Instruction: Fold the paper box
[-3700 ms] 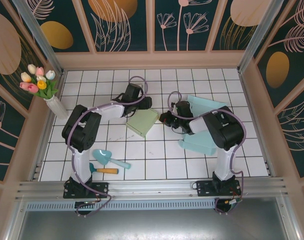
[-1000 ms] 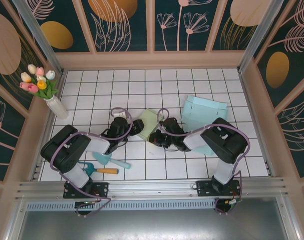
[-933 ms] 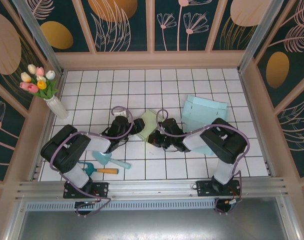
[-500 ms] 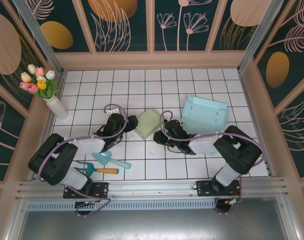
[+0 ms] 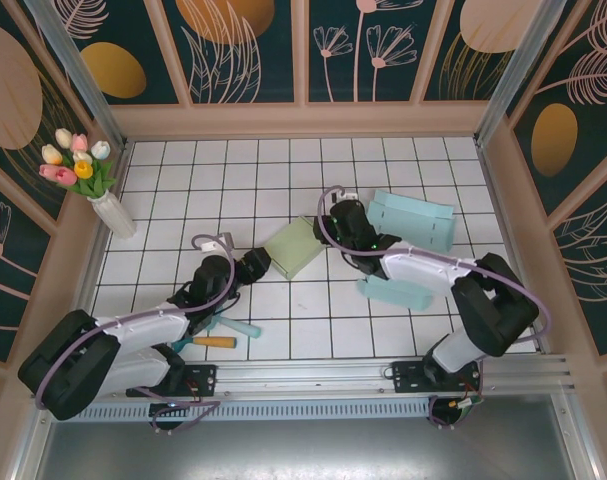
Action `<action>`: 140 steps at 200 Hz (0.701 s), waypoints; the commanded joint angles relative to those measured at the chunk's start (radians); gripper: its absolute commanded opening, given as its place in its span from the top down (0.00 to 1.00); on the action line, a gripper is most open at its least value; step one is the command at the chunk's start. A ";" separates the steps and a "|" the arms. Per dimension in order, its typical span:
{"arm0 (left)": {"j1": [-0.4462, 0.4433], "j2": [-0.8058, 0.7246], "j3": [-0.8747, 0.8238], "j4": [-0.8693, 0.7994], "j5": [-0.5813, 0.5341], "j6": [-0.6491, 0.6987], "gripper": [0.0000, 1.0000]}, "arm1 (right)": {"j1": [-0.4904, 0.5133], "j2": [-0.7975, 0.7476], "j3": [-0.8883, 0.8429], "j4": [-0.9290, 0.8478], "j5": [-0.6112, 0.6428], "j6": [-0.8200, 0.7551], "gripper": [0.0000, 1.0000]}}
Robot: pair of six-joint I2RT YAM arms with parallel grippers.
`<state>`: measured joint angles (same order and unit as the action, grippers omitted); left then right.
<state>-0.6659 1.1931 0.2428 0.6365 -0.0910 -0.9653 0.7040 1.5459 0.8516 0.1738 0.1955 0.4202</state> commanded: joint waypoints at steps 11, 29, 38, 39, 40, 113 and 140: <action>-0.022 0.083 0.014 0.107 0.047 -0.046 0.25 | -0.060 0.084 0.059 -0.020 -0.088 -0.101 0.53; -0.027 0.167 0.024 0.168 0.067 -0.073 0.25 | -0.082 0.115 0.062 0.008 -0.152 -0.121 0.50; -0.030 0.206 0.026 0.198 0.070 -0.084 0.26 | -0.089 0.125 0.058 0.027 -0.174 -0.124 0.49; -0.030 0.210 0.028 0.202 0.071 -0.086 0.26 | -0.089 0.126 0.058 0.029 -0.175 -0.124 0.49; -0.030 0.212 0.027 0.205 0.071 -0.086 0.26 | -0.090 0.128 0.057 0.031 -0.175 -0.125 0.49; -0.032 0.391 0.133 0.257 0.049 -0.089 0.25 | -0.114 0.240 0.055 0.116 -0.321 -0.110 0.48; -0.030 0.444 0.191 0.234 0.028 -0.075 0.26 | -0.122 0.272 0.062 0.121 -0.329 -0.106 0.48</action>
<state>-0.6922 1.5944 0.3775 0.8448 -0.0368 -1.0489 0.5968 1.7939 0.8883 0.2611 -0.1032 0.3141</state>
